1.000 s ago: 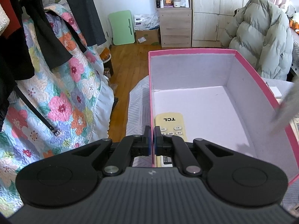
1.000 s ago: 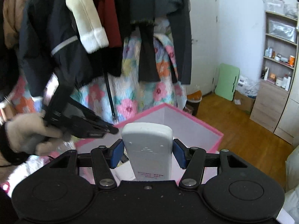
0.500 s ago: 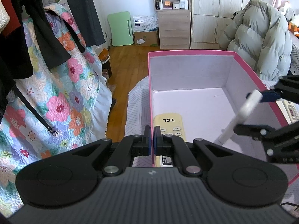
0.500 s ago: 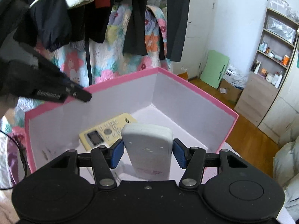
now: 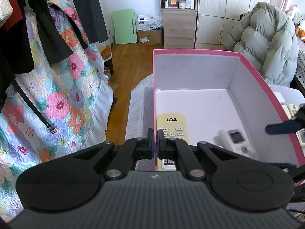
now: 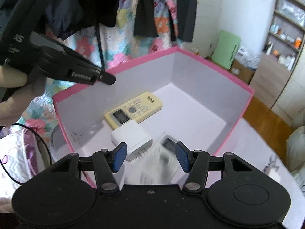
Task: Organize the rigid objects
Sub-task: 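Carry the white remote into the pink box with the right tool and release, then grasp the white square charger on the table with the right tool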
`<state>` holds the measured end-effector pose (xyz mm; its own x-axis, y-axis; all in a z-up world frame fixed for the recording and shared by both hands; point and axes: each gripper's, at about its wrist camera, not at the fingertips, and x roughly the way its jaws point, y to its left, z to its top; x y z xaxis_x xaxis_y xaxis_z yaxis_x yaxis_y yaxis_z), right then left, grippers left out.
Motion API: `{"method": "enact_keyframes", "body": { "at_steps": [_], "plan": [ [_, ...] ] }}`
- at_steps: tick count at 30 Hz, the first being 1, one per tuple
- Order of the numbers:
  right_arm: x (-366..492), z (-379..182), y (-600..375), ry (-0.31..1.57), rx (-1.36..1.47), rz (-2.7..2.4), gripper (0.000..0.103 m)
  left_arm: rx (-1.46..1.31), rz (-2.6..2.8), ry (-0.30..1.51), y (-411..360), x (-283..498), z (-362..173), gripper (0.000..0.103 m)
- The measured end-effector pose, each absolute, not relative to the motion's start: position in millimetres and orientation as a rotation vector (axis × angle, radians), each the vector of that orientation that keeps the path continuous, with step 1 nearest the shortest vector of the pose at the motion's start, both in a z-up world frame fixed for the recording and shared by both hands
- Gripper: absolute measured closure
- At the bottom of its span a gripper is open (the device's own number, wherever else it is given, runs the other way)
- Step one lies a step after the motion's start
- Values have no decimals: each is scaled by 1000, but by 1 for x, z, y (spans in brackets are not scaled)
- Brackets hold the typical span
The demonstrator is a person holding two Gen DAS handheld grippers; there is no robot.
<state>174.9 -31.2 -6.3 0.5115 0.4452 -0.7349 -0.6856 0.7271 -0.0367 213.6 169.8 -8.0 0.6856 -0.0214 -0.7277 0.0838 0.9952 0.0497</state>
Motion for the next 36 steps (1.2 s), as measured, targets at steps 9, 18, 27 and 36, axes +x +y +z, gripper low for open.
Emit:
{"method": "enact_keyframes", "body": {
  "at_steps": [9, 18, 27, 36],
  "plan": [
    [149, 33, -106, 683, -130, 625, 36, 90, -52, 814, 170, 213, -9, 101],
    [129, 23, -214, 810, 119, 400, 30, 99, -34, 818, 164, 213, -9, 101],
    [133, -40, -271, 943, 306, 166, 30, 101, -19, 822, 160, 212, -9, 100],
    [153, -75, -288, 982, 390, 96, 26, 101, -14, 831, 162, 214, -9, 100]
  ]
}}
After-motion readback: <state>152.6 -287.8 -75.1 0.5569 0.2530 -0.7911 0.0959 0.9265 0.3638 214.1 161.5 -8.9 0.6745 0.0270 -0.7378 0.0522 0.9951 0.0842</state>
